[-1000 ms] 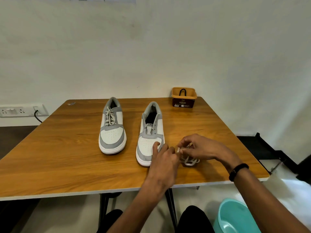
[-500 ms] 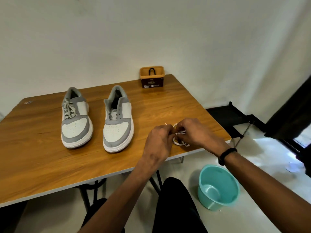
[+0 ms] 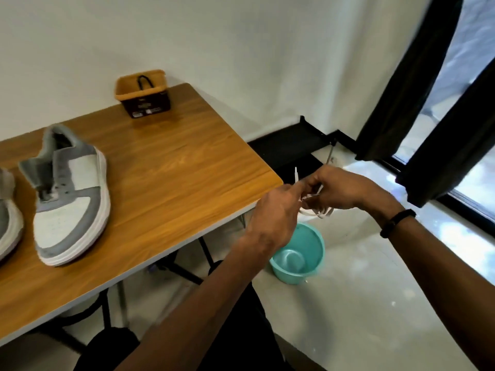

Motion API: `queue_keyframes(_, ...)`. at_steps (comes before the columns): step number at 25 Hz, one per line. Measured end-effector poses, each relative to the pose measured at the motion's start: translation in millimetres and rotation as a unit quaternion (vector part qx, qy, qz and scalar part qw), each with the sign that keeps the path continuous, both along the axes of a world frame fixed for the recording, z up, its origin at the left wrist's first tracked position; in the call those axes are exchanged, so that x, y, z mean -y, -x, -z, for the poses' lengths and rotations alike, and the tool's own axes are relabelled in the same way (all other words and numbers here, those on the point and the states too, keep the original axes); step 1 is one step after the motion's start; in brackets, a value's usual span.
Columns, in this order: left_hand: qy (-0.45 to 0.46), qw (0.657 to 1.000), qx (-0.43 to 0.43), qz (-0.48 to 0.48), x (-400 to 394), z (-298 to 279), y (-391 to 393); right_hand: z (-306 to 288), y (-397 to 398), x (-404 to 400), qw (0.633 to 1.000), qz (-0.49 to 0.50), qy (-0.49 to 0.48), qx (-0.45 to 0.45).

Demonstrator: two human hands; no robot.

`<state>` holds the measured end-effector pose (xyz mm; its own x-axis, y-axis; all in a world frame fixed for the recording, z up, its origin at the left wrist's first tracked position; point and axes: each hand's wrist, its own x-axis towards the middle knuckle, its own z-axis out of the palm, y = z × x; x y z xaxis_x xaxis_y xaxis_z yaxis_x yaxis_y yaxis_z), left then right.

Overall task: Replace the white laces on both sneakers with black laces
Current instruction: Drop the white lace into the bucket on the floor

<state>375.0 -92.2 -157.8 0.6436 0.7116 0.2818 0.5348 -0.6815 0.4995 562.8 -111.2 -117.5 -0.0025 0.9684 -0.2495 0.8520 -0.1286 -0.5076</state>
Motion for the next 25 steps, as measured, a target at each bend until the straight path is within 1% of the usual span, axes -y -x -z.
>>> queue_keyframes(2,0.102,0.994,-0.04,-0.009,-2,26,-20,35,-18,-2,0.998,0.038,0.035,-0.024)
queue_keyframes(4,0.202,0.977,-0.06,-0.027,-7,50,-25,78,-27,-8,0.995,0.086,0.049,-0.032)
queue_keyframes(6,0.257,0.962,-0.076,-0.05,-13,67,-29,121,-36,-18,0.987,0.138,0.062,-0.054)
queue_keyframes(10,0.279,0.953,-0.079,-0.084,-24,83,-26,186,-40,-33,0.972,0.206,0.066,-0.089)
queue_keyframes(13,0.279,0.953,-0.076,-0.09,-32,84,-23,206,-38,-32,0.969,0.215,0.065,-0.105)
queue_keyframes(16,0.289,0.952,-0.05,-0.09,-37,83,-15,201,-39,-33,0.957,0.243,0.049,-0.154)
queue_keyframes(20,0.306,0.947,-0.027,-0.094,-35,79,-1,163,-41,-42,0.955,0.244,0.016,-0.169)
queue_keyframes(23,0.32,0.943,-0.007,-0.09,-32,64,14,123,-30,-53,0.958,0.236,-0.049,-0.156)
queue_keyframes(25,0.331,0.941,-0.01,-0.072,-28,48,28,97,-13,-61,0.953,0.236,-0.106,-0.159)
